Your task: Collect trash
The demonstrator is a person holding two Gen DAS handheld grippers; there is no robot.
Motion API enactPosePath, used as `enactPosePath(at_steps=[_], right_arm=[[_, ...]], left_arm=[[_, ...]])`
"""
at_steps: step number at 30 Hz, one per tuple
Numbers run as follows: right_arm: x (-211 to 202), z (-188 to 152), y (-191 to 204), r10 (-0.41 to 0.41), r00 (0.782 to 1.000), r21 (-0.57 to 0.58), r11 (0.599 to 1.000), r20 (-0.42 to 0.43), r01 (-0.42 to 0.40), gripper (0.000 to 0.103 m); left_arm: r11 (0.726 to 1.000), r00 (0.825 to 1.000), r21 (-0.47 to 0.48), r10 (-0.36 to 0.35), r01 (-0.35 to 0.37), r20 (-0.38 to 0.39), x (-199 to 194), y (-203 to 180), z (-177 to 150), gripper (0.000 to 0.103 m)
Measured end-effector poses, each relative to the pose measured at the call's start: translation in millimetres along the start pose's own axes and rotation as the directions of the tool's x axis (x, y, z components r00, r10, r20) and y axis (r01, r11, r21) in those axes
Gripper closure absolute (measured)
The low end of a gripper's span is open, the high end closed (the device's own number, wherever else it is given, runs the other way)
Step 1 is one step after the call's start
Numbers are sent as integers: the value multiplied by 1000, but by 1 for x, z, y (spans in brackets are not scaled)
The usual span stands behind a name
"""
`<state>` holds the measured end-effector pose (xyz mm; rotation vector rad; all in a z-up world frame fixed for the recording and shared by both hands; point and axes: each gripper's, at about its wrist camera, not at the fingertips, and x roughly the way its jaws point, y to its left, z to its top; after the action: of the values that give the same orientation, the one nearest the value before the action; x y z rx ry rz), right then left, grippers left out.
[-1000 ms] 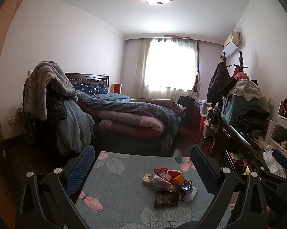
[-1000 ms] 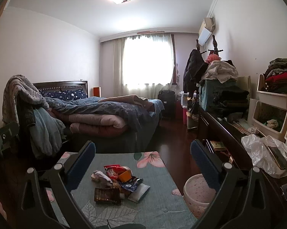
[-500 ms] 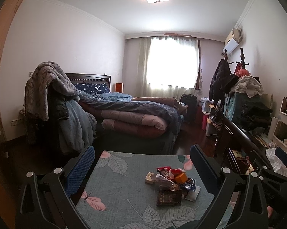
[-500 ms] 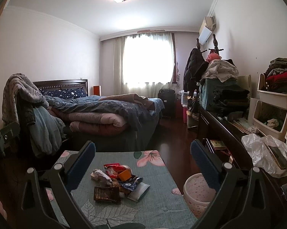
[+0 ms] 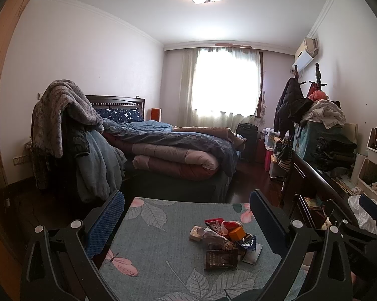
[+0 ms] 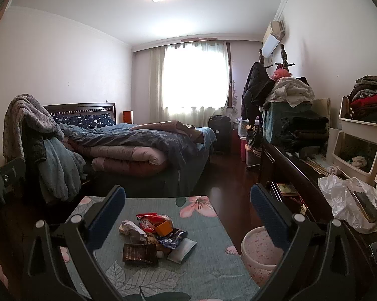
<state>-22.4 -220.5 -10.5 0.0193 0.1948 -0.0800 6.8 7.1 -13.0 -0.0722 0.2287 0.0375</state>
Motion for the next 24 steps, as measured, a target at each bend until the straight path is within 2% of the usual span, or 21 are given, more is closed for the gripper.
enactPosePath(at_steps=[24], right_arm=[[2,-4,0,-5,1000,-5,1000,-6,5,3]], left_arm=[[1000,1000,-3,-1,1,-3,2,2,-2,4]])
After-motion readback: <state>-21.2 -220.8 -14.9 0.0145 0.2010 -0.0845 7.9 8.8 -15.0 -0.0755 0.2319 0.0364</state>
